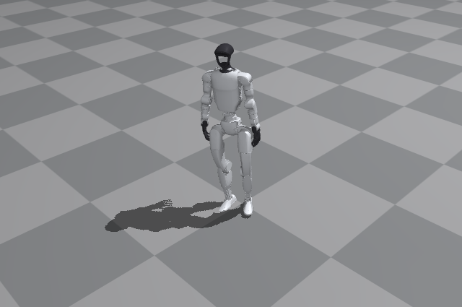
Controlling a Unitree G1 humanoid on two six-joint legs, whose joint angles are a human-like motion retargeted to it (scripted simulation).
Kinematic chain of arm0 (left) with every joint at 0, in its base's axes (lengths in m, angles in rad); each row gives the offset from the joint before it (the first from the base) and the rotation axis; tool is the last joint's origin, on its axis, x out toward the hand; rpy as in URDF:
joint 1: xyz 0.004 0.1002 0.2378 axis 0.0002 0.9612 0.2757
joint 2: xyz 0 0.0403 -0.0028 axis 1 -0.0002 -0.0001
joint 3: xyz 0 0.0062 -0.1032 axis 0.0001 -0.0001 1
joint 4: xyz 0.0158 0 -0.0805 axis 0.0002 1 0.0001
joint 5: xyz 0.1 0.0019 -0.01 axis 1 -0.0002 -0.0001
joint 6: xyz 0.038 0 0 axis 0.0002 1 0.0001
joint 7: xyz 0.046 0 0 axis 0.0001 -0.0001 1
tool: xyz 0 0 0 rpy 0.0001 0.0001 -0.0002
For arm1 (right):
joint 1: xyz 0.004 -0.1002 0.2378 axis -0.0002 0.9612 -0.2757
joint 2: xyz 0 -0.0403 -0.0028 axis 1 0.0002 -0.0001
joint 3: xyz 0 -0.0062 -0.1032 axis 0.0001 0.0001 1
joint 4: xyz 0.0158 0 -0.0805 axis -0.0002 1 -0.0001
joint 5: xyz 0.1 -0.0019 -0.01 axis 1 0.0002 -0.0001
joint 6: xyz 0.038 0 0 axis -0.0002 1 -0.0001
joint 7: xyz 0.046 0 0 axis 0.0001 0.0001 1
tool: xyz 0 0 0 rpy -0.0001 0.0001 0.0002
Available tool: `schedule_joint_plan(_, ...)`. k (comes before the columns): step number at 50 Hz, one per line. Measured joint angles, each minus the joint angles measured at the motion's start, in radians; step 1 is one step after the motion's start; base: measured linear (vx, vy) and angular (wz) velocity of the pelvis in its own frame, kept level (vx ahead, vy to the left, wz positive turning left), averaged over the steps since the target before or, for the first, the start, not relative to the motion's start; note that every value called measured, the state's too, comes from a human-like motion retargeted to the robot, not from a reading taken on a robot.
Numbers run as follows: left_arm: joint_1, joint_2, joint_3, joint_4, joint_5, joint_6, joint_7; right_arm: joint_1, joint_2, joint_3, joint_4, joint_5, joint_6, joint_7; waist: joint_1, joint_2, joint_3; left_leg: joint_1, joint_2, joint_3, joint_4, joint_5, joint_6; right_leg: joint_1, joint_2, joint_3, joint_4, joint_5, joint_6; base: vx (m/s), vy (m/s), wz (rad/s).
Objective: In place motions
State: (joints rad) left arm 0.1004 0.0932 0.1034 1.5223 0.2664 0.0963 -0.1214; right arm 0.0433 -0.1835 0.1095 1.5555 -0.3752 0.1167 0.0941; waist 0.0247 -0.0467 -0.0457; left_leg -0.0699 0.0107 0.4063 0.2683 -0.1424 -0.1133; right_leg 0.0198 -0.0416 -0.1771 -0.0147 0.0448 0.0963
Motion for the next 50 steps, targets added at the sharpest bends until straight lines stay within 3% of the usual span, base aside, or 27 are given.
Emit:
schedule_joint_plan(3,0.006,0.000,0.024,0.021,-0.008,-0.001,-0.002,-0.007,0.000,0.003,-0.005,-0.009,0.002,-0.002,-0.014,-0.009,0.002,0.024,0.030,0.031,-0.031,0.036,0.063,0.004,-0.007,0.012,0.000,0.002,0.001,0.02,0.02,-0.07)
schedule_joint_plan(7,0.017,0.000,0.047,0.045,-0.018,0.007,-0.010,-0.005,0.004,0.002,-0.019,0.009,-0.007,0.006,-0.006,0.003,-0.004,0.051,0.021,-0.060,-0.108,0.061,0.026,0.004,0.013,0.046,0.003,0.002,-0.001,0.08,0.09,-0.47)
schedule_joint_plan(10,0.018,-0.003,0.050,0.050,-0.026,0.010,-0.010,-0.007,0.008,-0.011,-0.026,0.026,-0.010,0.012,-0.002,0.006,-0.013,0.084,0.014,0.022,-0.168,0.045,0.058,-0.003,0.012,0.055,0.006,0.000,0.002,0.07,0.16,-0.26)
schedule_joint_plan(25,-0.045,0.019,0.054,-0.012,-0.057,0.000,-0.041,-0.033,0.041,0.071,-0.143,0.003,0.000,-0.022,-0.015,-0.024,0.017,0.087,-0.050,0.051,-0.255,0.021,0.099,-0.082,-0.036,0.085,0.037,0.026,0.058,-0.01,0.18,-0.30)
schedule_joint_plan(28,-0.052,0.030,0.066,-0.012,-0.040,0.001,-0.085,-0.048,0.039,0.113,-0.155,-0.035,0.013,-0.052,0.005,-0.011,0.011,0.079,-0.039,0.120,-0.272,0.009,0.100,-0.122,-0.022,0.089,0.078,-0.022,0.024,-0.11,0.17,-1.07)
schedule_joint_plan(31,-0.048,0.042,0.067,-0.013,-0.023,0.004,-0.091,-0.051,0.041,0.135,-0.153,-0.054,0.023,-0.080,-0.008,0.008,0.005,0.058,-0.023,0.133,-0.268,0.006,0.105,-0.119,-0.041,-0.037,0.112,-0.073,-0.016,-0.08,0.12,-0.42)
schedule_joint_plan(33,-0.052,0.053,0.061,-0.012,-0.017,0.005,-0.084,-0.048,0.041,0.134,-0.148,-0.050,0.024,-0.092,-0.028,0.017,0.016,0.055,-0.018,0.122,-0.264,0.006,0.109,-0.099,-0.062,-0.088,0.128,-0.074,-0.035,-0.08,0.10,0.34)
schedule_joint_plan(35,-0.057,0.063,0.059,-0.010,-0.004,0.007,-0.079,-0.041,0.040,0.127,-0.133,-0.036,0.019,-0.098,-0.024,0.012,0.027,0.062,-0.029,0.123,-0.265,0.003,0.112,-0.085,-0.062,-0.023,0.146,-0.035,-0.037,-0.03,0.09,0.14)
schedule_joint_plan(37,-0.052,0.069,0.061,-0.008,0.004,0.009,-0.076,-0.028,0.039,0.115,-0.103,-0.024,0.016,-0.100,-0.019,0.008,0.025,0.068,-0.043,0.109,-0.265,0.001,0.118,-0.065,-0.063,0.031,0.136,-0.051,-0.010,0.06,0.06,0.29)
schedule_joint_plan(45,-0.022,0.070,0.057,0.000,-0.008,0.015,-0.075,0.014,0.030,0.015,0.032,0.010,0.016,-0.067,0.072,-0.007,-0.014,0.071,-0.085,0.056,-0.263,0.000,0.127,0.019,-0.114,-0.101,0.018,-0.053,0.053,0.11,0.05,0.27)
schedule_joint_plan(50,-0.011,0.043,0.074,-0.014,-0.033,0.005,-0.089,0.010,0.010,-0.006,0.037,0.055,0.007,-0.072,0.053,0.012,-0.014,0.060,-0.083,0.021,-0.261,0.016,0.135,0.045,-0.109,-0.129,0.021,-0.076,0.038,0.00,0.09,0.60)
